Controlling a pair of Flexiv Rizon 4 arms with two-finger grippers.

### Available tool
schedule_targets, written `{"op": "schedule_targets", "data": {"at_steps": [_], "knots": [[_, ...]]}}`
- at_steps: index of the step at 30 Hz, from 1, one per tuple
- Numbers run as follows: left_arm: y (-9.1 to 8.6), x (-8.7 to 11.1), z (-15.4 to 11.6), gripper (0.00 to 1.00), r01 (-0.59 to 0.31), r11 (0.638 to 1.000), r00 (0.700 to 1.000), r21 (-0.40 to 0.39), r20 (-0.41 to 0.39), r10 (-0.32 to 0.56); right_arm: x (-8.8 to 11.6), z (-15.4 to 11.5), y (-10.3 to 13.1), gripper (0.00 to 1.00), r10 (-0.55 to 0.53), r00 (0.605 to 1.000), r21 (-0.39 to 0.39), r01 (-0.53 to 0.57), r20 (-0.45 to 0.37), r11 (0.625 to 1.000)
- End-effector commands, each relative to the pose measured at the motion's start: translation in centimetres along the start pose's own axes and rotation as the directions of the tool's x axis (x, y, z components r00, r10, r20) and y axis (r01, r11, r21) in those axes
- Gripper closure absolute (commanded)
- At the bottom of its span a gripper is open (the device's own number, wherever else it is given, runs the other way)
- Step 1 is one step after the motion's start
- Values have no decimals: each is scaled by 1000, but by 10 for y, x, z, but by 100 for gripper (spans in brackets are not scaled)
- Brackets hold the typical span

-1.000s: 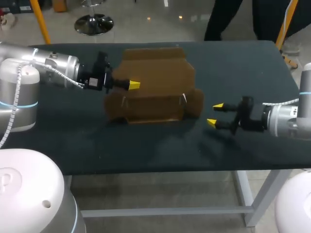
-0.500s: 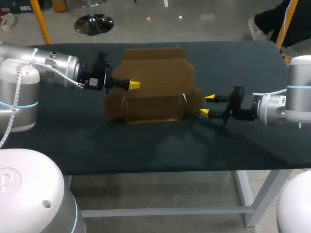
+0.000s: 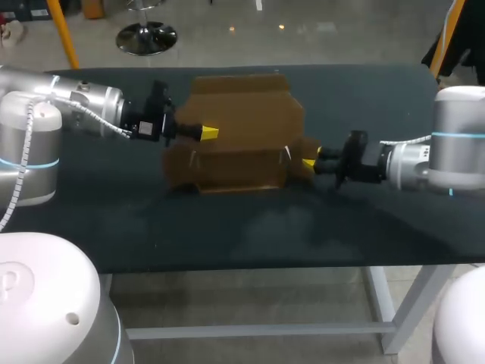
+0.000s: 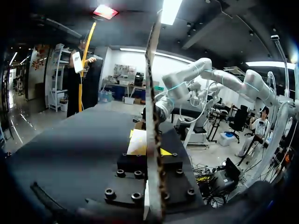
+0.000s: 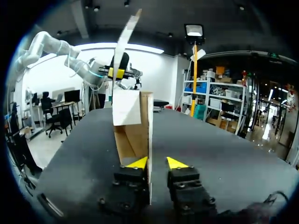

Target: Assemble the packaging by folding the flat box into shape, placing the metal phone stand inside, and closing the box properly

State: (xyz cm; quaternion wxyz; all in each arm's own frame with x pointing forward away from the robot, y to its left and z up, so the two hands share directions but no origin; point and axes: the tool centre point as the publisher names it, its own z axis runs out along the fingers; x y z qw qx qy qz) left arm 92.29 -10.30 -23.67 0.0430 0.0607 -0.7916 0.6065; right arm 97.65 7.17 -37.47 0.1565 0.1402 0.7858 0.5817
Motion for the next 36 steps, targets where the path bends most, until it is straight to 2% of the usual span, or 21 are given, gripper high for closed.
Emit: {"op": "schedule_targets", "data": {"at_steps": [1,4,12,16,20,25,30,33,35,36], "knots": [[1,0,0,100,0,1000,1000,-1,0,0,5,4,-2,95,1,1000,-8,-1,12,1000],[1,0,0,100,0,1000,1000,-1,0,0,8,4,-3,100,5,1000,-14,-5,21,1000],[1,0,0,100,0,1000,1000,-1,0,0,20,6,-3,100,15,999,-21,-14,43,1000],[1,0,0,100,0,1000,1000,-1,0,0,26,6,-3,95,24,998,-28,-22,60,999],[1,0,0,100,0,1000,1000,-1,0,0,32,6,-3,98,30,997,-33,-27,73,999],[1,0,0,100,0,1000,1000,-1,0,0,40,7,-2,96,40,995,-36,-37,91,999],[1,0,0,100,0,1000,1000,-1,0,0,46,11,-4,85,59,993,-37,-55,106,998],[1,0,0,100,0,1000,1000,-1,0,0,50,13,-4,64,66,991,-37,-63,113,997],[1,0,0,100,0,1000,1000,-1,0,0,52,14,-3,55,72,990,-37,-68,120,997],[1,0,0,100,0,1000,1000,-1,0,0,54,15,-3,55,76,989,-37,-71,125,997]]}}
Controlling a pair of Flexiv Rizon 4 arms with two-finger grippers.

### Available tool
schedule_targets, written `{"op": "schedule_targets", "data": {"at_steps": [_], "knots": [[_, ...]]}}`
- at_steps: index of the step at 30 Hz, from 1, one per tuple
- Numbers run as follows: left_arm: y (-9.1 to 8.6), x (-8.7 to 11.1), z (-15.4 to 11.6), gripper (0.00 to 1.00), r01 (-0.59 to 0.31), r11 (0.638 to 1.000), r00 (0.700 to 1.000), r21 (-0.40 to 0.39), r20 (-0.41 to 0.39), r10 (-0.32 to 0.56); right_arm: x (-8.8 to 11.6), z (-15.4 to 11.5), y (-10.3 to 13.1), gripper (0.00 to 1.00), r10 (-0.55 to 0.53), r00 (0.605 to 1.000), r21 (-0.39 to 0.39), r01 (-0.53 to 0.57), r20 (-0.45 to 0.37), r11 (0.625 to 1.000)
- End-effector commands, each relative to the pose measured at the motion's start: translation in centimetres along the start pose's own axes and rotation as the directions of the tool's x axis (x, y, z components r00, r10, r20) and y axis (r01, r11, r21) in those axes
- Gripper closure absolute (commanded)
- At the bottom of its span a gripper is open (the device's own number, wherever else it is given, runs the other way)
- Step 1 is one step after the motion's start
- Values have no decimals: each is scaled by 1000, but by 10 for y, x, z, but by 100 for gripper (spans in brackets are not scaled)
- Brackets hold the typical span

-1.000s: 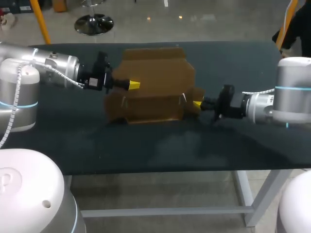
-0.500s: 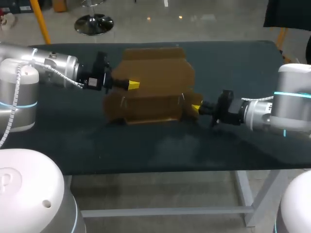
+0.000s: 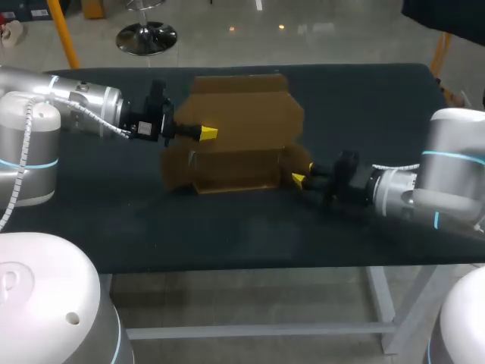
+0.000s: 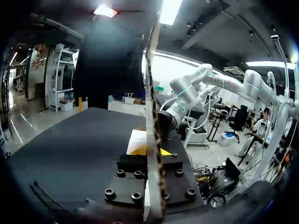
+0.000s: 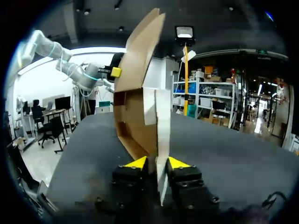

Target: Assemble the packaging by folding the flat box into shape, placing the metal phone stand inside, and closing the box properly

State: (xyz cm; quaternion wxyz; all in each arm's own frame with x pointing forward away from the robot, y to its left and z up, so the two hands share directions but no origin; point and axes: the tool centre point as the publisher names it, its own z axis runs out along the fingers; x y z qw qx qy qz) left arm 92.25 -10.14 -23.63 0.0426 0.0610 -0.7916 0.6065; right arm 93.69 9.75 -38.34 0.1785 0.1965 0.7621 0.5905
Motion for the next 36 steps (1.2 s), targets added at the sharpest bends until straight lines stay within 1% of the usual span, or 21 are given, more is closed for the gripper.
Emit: {"op": "schedule_targets", "data": {"at_steps": [1,14,25,36], "knots": [[1,0,2,100,0,1000,1000,-1,-1,0,8,6,-1,55,6,1000,-4,-6,29,1000],[1,0,2,100,0,1000,1000,-1,-1,0,33,14,-6,54,56,994,1,-56,90,998],[1,0,2,100,0,1000,1000,-1,-1,0,52,16,-4,53,96,984,-20,-94,147,995],[1,0,2,100,0,1000,1000,-1,-1,0,65,6,-9,52,129,968,-18,-128,216,992]]}}
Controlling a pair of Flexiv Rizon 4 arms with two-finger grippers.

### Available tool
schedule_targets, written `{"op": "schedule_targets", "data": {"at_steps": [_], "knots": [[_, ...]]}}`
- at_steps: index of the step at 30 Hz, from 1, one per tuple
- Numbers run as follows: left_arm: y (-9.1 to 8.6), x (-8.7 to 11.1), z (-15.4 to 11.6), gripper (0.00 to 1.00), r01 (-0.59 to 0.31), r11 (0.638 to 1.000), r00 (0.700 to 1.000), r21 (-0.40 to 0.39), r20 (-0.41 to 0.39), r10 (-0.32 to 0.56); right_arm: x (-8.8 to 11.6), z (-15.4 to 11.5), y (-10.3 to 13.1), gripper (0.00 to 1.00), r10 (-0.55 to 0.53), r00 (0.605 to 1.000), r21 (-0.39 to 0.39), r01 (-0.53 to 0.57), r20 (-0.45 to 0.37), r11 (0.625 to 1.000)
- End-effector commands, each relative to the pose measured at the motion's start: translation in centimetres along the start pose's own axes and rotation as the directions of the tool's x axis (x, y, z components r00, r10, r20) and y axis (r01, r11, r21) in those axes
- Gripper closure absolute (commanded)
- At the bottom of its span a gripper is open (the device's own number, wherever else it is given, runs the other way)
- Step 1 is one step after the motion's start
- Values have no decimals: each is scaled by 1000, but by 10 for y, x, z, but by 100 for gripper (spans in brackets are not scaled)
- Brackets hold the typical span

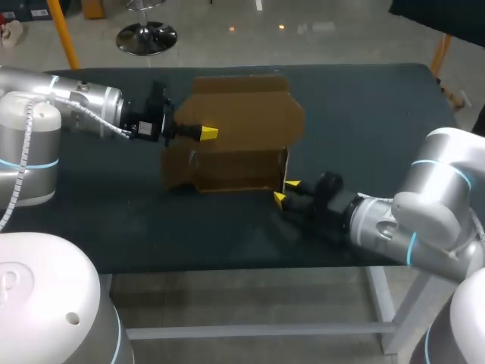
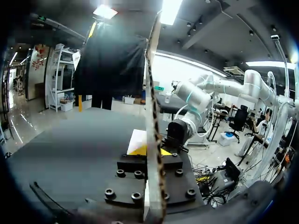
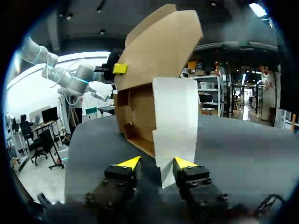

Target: Assemble the packaging by folding the flat box into shape, placing the metal phone stand inside, and closing the box properly

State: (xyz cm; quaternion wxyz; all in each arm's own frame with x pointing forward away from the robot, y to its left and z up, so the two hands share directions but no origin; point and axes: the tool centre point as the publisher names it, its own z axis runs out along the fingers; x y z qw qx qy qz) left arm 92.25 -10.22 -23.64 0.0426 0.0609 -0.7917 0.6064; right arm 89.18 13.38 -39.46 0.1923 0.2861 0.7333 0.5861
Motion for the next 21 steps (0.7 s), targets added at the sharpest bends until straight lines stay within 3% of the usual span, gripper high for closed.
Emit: {"op": "schedule_targets", "data": {"at_steps": [1,12,21], "knots": [[1,0,1,100,0,1000,1000,-1,-1,0,7,-6,-4,52,2,997,-7,-1,81,1000],[1,0,1,100,0,1000,1000,-1,-1,0,13,-36,-8,47,-2,996,-1,2,94,1000],[1,0,1,100,0,1000,1000,-1,-1,0,6,-50,-6,40,-34,999,36,33,33,999]]}}
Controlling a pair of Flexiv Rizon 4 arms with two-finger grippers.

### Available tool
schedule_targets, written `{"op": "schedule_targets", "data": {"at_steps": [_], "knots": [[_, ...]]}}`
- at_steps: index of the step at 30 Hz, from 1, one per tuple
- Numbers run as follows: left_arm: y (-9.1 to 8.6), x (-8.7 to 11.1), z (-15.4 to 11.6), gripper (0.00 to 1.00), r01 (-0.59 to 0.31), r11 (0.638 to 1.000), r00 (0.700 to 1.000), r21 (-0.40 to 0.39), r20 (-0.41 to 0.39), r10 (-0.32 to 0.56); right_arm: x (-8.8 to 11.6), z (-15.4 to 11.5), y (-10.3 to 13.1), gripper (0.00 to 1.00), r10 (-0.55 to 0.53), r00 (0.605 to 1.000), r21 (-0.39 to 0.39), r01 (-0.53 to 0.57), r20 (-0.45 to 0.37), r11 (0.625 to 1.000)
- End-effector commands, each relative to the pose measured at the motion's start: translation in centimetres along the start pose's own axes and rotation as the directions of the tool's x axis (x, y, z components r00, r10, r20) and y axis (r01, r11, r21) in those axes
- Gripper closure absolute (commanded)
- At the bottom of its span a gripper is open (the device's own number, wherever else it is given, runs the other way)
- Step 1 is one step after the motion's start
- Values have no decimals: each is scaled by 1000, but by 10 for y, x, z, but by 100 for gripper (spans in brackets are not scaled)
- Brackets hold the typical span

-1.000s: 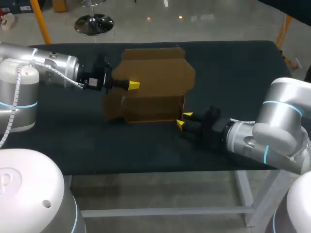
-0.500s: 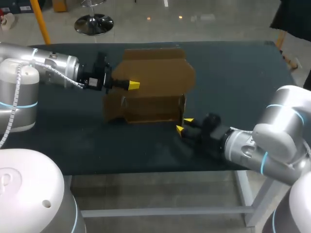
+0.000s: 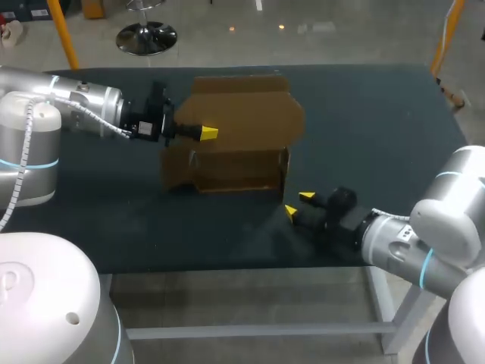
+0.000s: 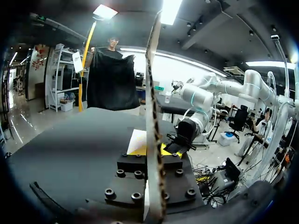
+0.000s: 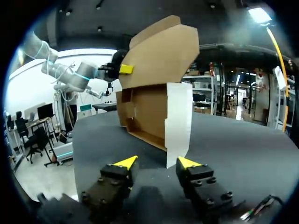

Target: Assemble the packaging by folding the flat box into shape, placing the metal phone stand inside, and closing the box properly

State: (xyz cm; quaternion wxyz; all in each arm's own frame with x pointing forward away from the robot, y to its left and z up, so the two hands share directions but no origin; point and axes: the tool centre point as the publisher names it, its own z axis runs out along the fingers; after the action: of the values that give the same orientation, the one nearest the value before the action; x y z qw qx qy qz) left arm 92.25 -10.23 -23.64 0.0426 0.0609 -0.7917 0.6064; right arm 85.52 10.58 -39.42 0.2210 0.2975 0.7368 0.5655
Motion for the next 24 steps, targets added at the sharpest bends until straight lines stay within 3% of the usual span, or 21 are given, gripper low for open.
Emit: {"op": "schedule_targets", "data": {"at_steps": [1,4,15,24], "knots": [[2,0,1,100,0,1000,1000,-1,-1,0,-6,-8,5,39,-10,999,14,11,-39,1000],[2,0,1,100,0,1000,1000,-1,-1,0,-13,-13,6,30,-15,998,2,15,-60,1000],[2,0,1,100,0,1000,1000,-1,-1,0,-42,-27,16,23,-52,983,-17,50,-174,999],[2,0,1,100,0,1000,1000,-1,-1,0,-61,-15,23,24,-110,940,-16,111,-324,994]]}}
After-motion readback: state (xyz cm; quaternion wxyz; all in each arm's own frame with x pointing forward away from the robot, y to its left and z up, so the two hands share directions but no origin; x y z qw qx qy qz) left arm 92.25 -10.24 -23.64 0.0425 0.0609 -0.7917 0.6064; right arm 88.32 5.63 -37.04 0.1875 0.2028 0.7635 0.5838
